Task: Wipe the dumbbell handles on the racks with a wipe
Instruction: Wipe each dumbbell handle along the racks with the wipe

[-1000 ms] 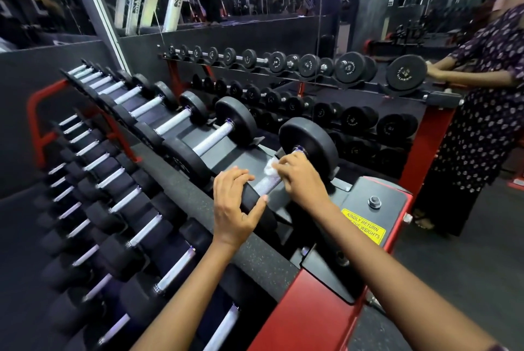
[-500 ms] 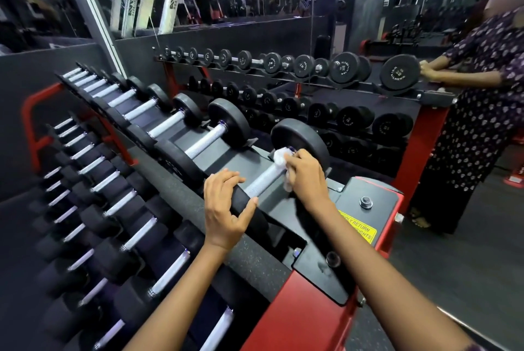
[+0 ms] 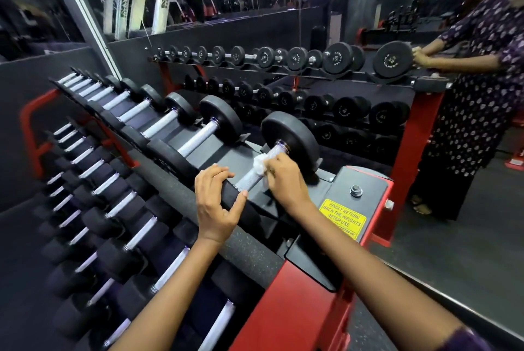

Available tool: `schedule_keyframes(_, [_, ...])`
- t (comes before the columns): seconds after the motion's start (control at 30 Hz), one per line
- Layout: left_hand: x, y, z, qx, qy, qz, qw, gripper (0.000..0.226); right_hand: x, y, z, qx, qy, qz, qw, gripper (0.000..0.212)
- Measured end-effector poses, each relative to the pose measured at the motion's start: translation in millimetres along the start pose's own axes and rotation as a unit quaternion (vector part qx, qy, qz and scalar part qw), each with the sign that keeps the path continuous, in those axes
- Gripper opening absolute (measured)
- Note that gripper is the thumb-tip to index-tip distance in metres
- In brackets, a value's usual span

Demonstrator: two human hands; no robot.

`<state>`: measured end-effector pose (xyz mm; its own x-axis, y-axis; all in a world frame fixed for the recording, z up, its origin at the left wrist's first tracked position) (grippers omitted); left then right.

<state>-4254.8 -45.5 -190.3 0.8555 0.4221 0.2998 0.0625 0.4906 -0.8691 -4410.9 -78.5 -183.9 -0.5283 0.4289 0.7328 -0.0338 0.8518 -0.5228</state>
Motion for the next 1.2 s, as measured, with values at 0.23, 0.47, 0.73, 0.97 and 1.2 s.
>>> schedule_keyframes(0.23, [-0.3,-0.1,1.4,0.001,-0.001,-0.003,1.0,0.03,-3.3,3.6,-19.8,0.063,0.057,-0.023,0.996,0.017])
schedule_keyframes(0.47, [0.7,-0.4,1.3,0.001,-0.004,-0.01,1.0,0.032,6.1,-30.6,-9.9,0.096,0.175,-0.028,0.98,0.007])
schedule_keyframes(0.73, [0.8,-1.3,0.8,-0.003,-0.01,-0.004,1.0,0.037,-5.6,-20.6,-13.5,0.198,0.197,-0.137,0.95,0.037])
schedule_keyframes(0.97, [-0.1,0.7,-2.1,-0.011,-0.02,0.0,1.0,0.039,-14.7,-2.9,-29.5,0.279,0.058,-0.208,0.936,0.055])
schedule_keyframes(1.2, [0.4,-0.9,-2.9,-0.007,-0.018,0.0,1.0,0.04,-14.9,6.5,-39.2,0.234,0.17,-0.235,0.928,0.068])
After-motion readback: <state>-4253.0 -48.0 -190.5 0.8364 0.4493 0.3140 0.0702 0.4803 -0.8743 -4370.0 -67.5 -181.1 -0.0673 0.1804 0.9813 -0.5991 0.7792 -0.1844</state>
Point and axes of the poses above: each hand's wrist, its own y-axis away from the middle knuckle, its own x-axis out of the back of the hand, z = x × y, the point moved 5 cm from there along -y, towards the middle knuckle, and after that the axes turned 6 degrees about y, right-handed, at the moved point
